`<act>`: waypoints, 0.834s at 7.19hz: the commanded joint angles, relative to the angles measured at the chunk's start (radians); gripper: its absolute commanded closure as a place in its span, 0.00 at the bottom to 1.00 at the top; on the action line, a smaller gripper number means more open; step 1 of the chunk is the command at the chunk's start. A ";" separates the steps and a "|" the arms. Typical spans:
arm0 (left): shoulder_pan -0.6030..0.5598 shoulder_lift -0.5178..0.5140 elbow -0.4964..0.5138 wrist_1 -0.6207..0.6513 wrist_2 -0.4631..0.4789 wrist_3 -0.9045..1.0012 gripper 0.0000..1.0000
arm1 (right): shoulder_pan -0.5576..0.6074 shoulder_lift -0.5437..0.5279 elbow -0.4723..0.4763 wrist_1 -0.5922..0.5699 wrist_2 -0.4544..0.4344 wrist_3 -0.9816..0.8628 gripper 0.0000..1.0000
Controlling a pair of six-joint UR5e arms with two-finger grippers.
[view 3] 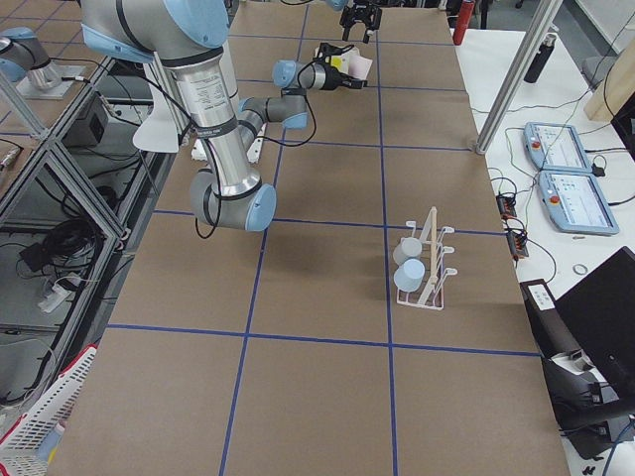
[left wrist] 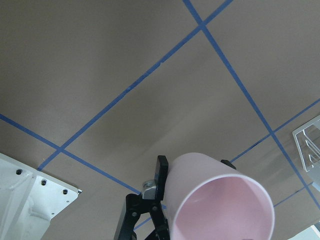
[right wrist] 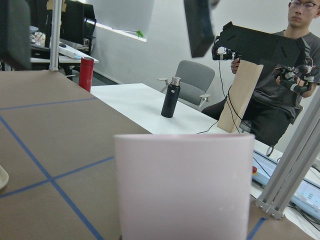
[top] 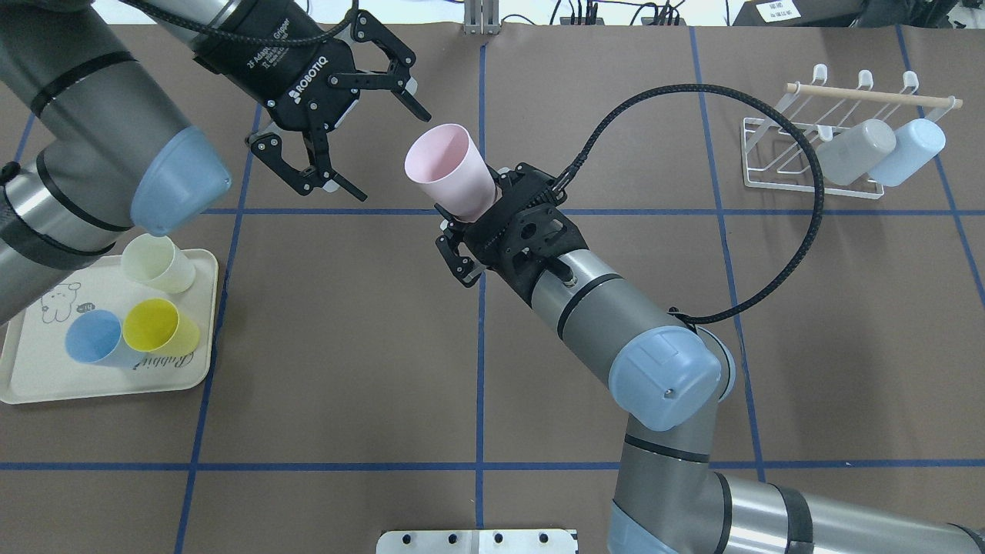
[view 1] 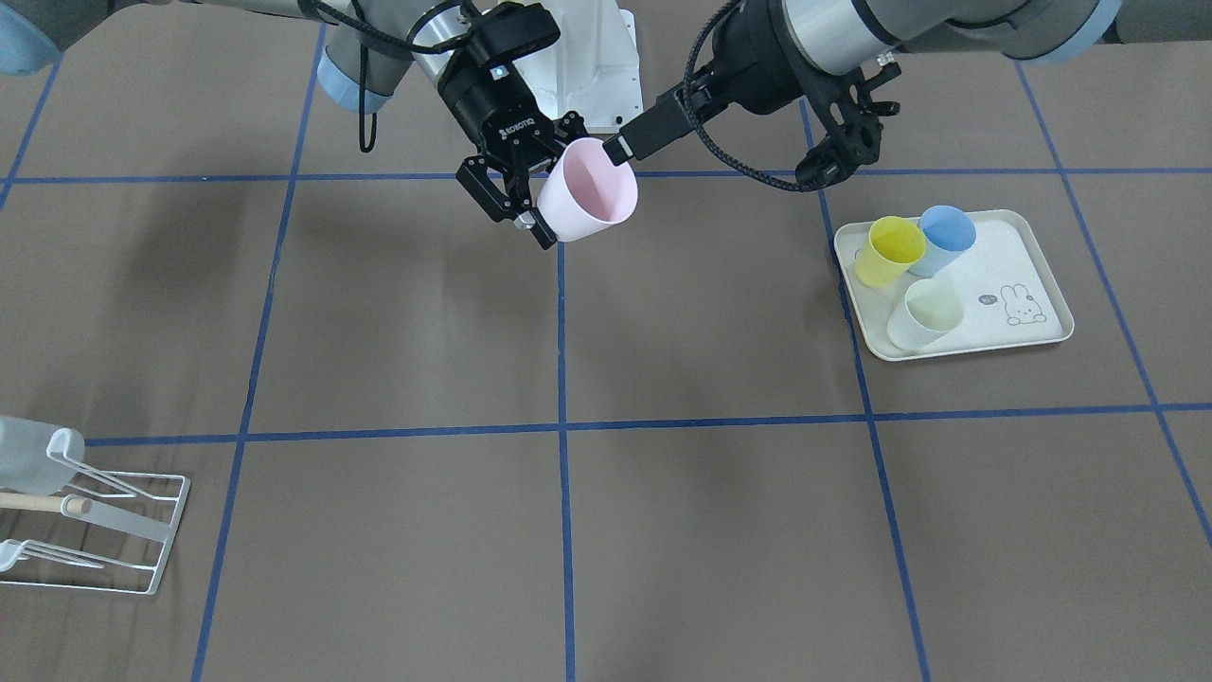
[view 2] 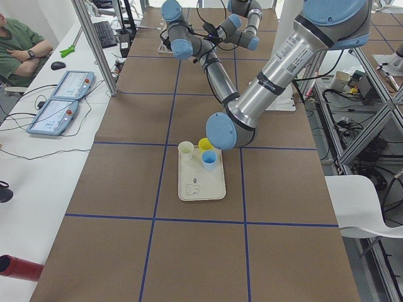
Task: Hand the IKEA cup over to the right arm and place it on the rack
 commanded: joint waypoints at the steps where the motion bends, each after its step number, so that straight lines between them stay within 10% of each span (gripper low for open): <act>1: -0.013 0.050 -0.008 0.005 0.104 0.161 0.00 | 0.048 0.001 0.055 -0.276 0.001 -0.017 0.75; 6: -0.007 0.126 -0.032 0.253 0.323 0.675 0.00 | 0.234 0.009 0.174 -0.925 0.131 -0.295 0.75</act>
